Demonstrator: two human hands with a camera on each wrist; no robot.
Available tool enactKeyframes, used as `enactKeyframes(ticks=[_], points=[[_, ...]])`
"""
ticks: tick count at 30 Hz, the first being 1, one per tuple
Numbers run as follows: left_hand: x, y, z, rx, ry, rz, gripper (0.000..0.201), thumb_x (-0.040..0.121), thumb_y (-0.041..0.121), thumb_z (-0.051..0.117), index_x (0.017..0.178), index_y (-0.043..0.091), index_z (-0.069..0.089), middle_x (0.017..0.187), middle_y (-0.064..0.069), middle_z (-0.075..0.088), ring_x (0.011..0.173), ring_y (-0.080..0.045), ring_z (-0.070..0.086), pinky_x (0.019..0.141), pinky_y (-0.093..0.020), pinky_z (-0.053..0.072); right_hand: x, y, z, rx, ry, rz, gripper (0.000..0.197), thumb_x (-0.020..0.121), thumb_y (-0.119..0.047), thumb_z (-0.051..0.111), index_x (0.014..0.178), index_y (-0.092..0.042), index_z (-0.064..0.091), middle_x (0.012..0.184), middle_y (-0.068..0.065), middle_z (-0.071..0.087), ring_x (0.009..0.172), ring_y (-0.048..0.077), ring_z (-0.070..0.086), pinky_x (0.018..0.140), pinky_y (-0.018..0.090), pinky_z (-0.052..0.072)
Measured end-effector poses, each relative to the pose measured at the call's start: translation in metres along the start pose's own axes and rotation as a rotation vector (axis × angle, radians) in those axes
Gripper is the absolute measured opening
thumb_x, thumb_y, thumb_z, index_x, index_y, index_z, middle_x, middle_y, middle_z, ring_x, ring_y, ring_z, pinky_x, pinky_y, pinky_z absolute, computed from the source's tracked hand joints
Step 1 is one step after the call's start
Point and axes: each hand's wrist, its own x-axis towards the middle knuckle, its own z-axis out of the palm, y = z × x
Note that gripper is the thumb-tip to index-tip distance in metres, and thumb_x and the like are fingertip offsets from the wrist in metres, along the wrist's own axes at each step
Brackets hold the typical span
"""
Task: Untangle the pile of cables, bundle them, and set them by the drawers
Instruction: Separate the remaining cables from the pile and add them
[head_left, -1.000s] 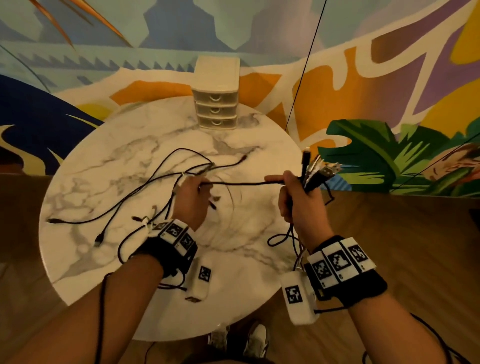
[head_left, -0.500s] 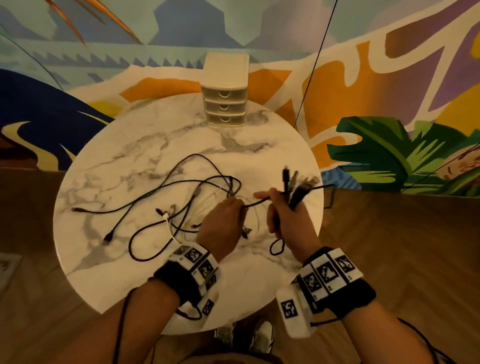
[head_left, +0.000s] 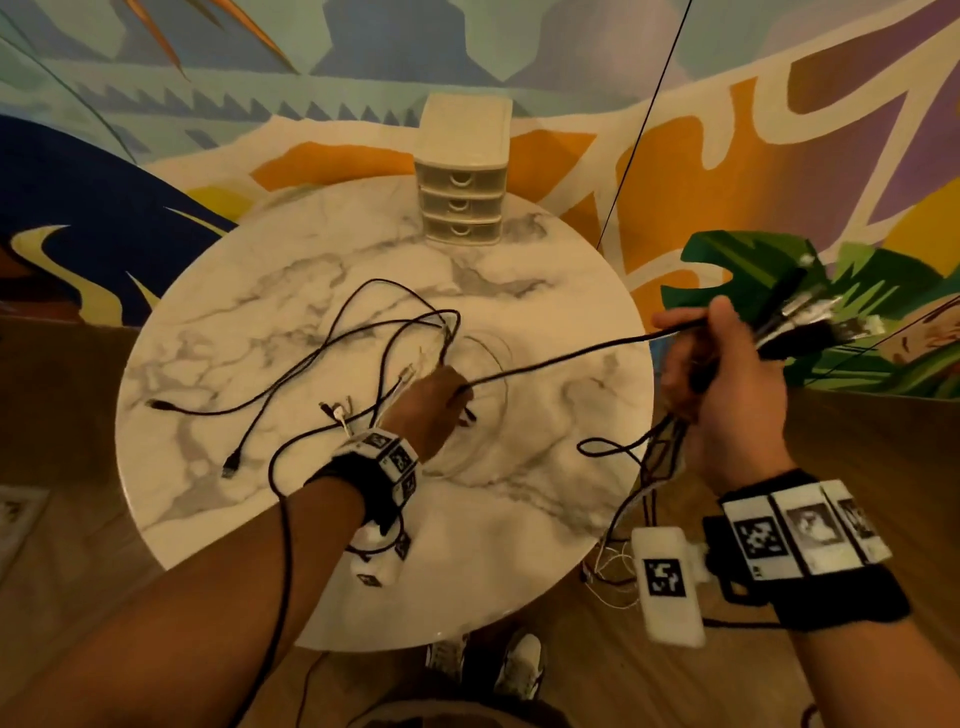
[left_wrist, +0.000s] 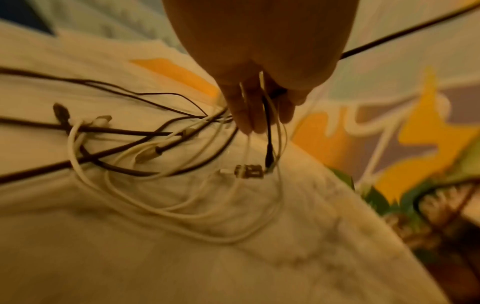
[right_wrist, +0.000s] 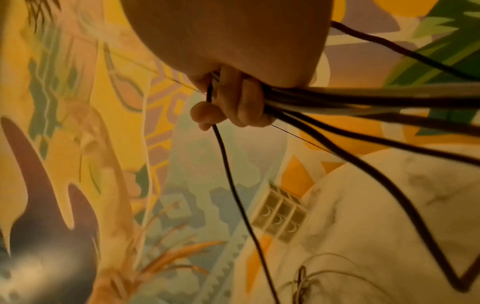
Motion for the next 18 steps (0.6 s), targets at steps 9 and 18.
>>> enactKeyframes(ticks=[9,18], points=[[-0.028,0.039,0.011,0.187,-0.019,0.33,0.03,0.099,0.033,0.037,0.101,0.013,0.06,0.1,-0.002,0.058,0.08,-0.025,0.06,0.066,-0.039,0.049,-0.015,0.046,0.008,-0.094,-0.111,0.224,0.037,0.099,-0.037,0.041,0.101,-0.013,0.07,0.047,-0.001,0.043,0.043,0.013,0.03,0.04,0.021,0.02],[-0.028,0.078,-0.007,0.325,-0.058,0.41,0.039,0.091,0.05,0.046,0.118,0.023,0.056,0.112,0.004,0.06,0.105,-0.017,0.049,0.086,-0.033,0.038,-0.008,0.047,0.008,-0.12,-0.117,0.173,0.032,0.101,-0.025,0.041,0.08,-0.013,0.062,0.046,-0.001,0.041,0.04,0.011,0.03,0.037,0.019,0.024]])
